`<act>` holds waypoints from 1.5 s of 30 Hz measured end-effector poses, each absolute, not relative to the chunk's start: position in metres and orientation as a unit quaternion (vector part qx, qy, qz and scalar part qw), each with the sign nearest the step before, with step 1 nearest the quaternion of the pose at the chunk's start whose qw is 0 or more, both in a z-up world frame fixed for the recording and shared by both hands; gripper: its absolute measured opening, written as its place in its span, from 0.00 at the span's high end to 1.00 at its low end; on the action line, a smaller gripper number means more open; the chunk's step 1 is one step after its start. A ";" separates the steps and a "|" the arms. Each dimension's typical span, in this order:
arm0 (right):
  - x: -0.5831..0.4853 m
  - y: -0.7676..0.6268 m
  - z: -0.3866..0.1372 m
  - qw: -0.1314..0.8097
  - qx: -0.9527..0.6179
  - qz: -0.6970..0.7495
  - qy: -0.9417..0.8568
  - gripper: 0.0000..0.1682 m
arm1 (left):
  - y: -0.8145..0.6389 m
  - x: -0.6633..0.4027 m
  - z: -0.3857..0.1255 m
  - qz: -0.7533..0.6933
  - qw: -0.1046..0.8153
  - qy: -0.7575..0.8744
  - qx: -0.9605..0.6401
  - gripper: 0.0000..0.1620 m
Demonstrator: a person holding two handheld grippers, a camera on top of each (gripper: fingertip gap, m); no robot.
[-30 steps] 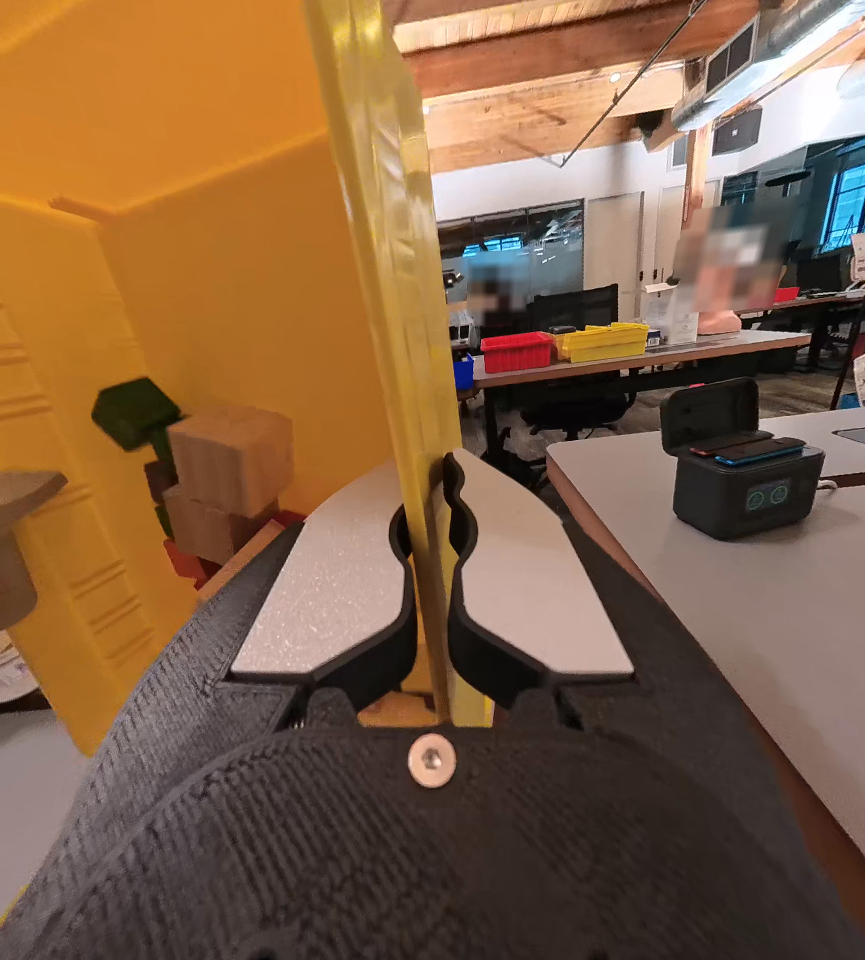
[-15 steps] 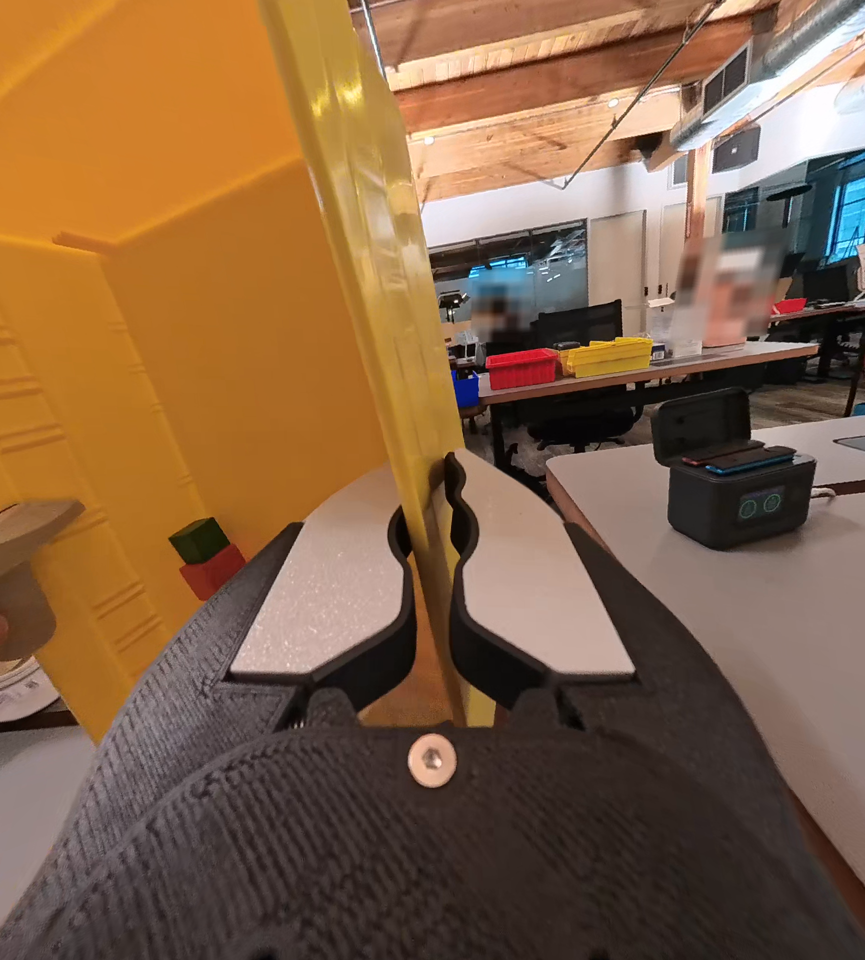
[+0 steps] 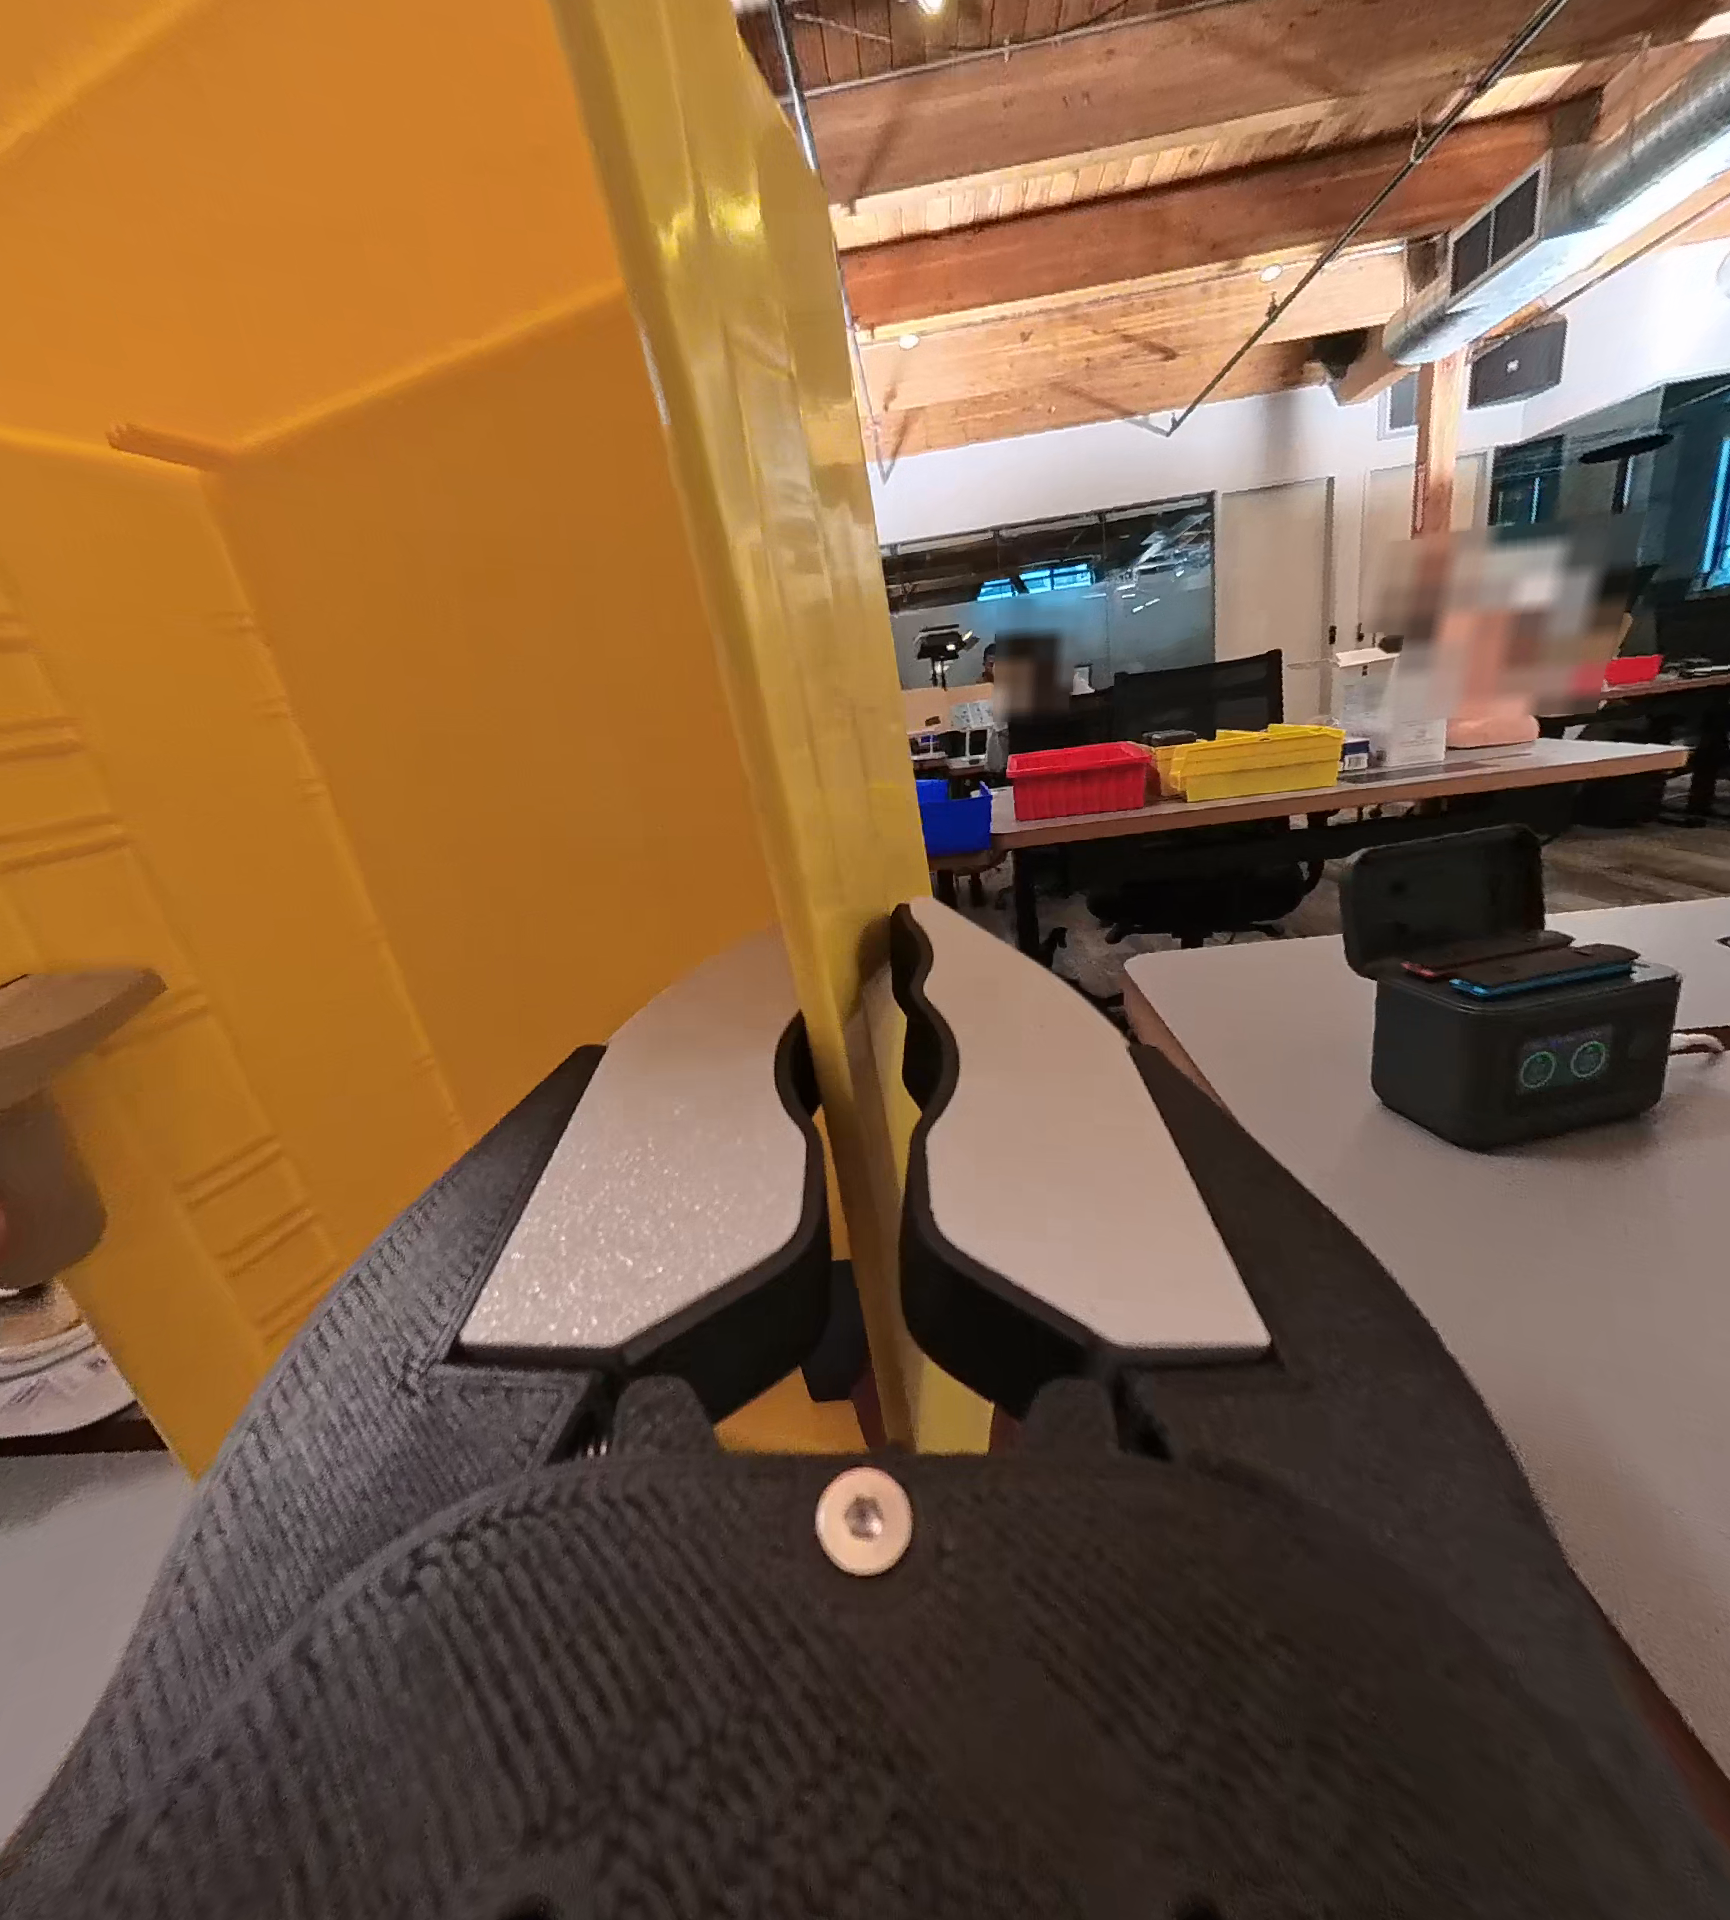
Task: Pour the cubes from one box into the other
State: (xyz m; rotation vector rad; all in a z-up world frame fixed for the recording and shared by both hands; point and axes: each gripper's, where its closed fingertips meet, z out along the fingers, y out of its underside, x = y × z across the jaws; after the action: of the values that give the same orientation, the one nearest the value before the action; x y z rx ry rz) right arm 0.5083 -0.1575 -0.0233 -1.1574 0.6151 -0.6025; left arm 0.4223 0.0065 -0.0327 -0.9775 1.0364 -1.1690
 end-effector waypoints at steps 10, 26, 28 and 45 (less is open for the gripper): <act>0.498 -0.160 0.000 0.780 -0.487 -0.291 0.263 0.96 | 0.003 0.408 -0.011 -0.509 0.639 0.414 -0.402 0.95; 0.496 -0.161 0.005 0.769 -0.498 -0.308 0.256 0.96 | 0.004 0.407 -0.004 -0.521 0.629 0.416 -0.399 0.95; 0.494 -0.163 0.006 0.772 -0.493 -0.307 0.257 0.96 | 0.003 0.407 -0.003 -0.524 0.628 0.419 -0.395 0.95; 0.398 -0.118 0.009 0.610 -0.643 -0.342 0.313 0.95 | 0.055 0.333 -0.013 -0.435 0.512 0.508 -0.539 0.98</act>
State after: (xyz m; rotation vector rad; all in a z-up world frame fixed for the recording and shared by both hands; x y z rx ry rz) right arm 0.3976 -0.1178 0.0088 -1.4835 0.7226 -0.7892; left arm 0.3327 0.0549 -0.0127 -1.2978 1.2218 -1.0462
